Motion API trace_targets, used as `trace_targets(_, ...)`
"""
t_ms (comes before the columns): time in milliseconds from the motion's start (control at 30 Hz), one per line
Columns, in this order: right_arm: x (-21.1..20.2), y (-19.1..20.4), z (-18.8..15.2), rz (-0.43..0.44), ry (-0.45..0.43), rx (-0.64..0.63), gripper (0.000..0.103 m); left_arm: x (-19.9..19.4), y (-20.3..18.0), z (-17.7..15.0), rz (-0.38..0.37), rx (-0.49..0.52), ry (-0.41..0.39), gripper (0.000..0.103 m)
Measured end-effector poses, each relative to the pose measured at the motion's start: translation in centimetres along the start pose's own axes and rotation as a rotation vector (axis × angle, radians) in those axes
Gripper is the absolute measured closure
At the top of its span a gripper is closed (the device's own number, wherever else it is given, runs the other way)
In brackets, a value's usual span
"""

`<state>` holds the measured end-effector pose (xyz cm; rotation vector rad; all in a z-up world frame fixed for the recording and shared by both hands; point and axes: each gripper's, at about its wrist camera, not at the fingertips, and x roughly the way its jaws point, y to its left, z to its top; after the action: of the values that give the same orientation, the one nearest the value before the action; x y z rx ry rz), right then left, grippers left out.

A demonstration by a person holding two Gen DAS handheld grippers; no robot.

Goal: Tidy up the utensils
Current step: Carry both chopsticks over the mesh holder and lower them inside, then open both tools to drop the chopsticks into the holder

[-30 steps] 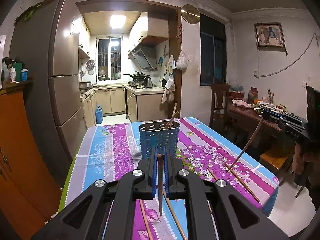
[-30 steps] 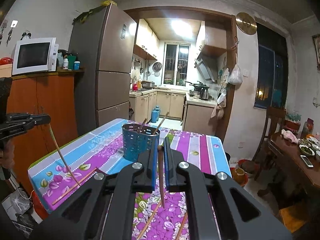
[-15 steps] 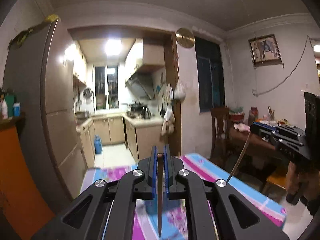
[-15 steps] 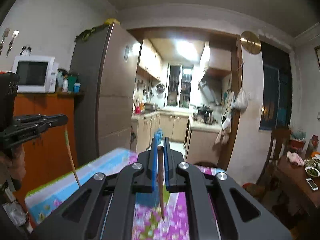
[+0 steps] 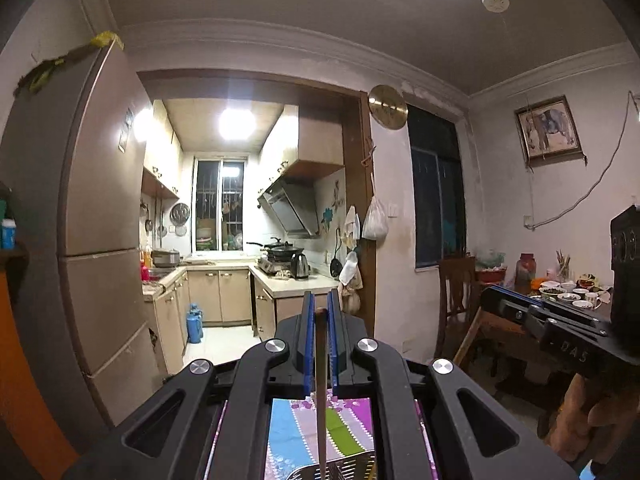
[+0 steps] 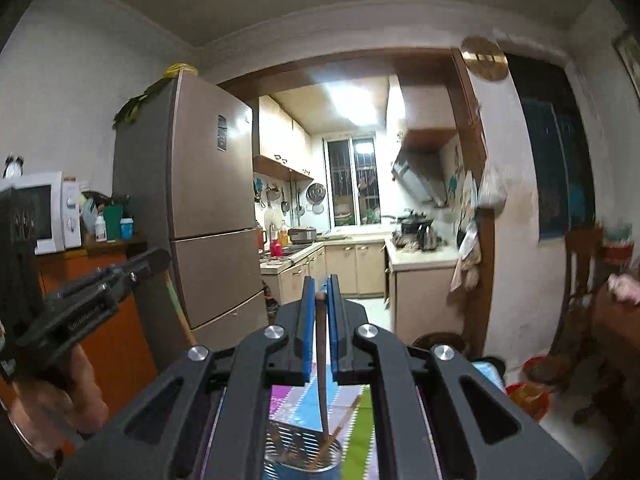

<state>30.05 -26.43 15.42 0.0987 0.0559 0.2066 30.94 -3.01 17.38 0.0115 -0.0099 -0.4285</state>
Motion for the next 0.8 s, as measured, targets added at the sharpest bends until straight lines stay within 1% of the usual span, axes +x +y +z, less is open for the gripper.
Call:
trace_targets(67, 1.4, -0.2, -1.1, 0.007, 0.024, 0.027, 0.098, 1.7, 0.3, -1.6, -0.004, -0.021, 0.034, 0.095)
trace_targets(167, 2.9, -0.3, -3.1, 0.019, 0.054, 0.053, 0.098, 3.3, 0.5, -4.4, 0.004, -0.014, 0.066, 0.095)
trace_targets(200, 3.5, -0.4, -4.2, 0.012, 0.070, 0.060, 0.098, 3.6, 0.5, -5.3, 0.004, -0.010, 0.075, 0.095)
trace_targets(367, 5.2, -0.2, -7.5, -0.011, 0.118, 0.085, 0.098, 5.5, 0.5, -9.7, 0.017, 0.013, 0.133, 0.095)
trace_targets(500, 5.6, 0.3, -9.3, -0.021, 0.155, 0.080, 0.098, 5.8, 0.6, -12.4, 0.034, 0.016, 0.173, 0.095)
trace_targets(633, 5.9, 0.5, -10.3, -0.033, 0.195, 0.062, 0.097, 5.5, 0.9, -13.7, 0.063, 0.016, 0.190, 0.095)
trace_targets(700, 5.5, 0.5, -10.0, -0.043, 0.194, 0.059, 0.091, 5.0, 1.0, -13.7, 0.070, 0.024, 0.183, 0.095)
trace_targets(733, 5.1, 0.4, -9.6, -0.050, 0.189, 0.060, 0.080, 4.8, 1.2, -13.5, 0.074, 0.024, 0.180, 0.095)
trace_targets(767, 4.8, 0.2, -9.3, -0.053, 0.180, 0.060, 0.072, 4.3, 1.4, -13.1, 0.078, 0.019, 0.171, 0.095)
trace_targets(800, 3.8, 0.2, -8.5, -0.058, 0.149, 0.052, 0.070, 3.9, 1.7, -12.6, 0.084, 0.015, 0.158, 0.095)
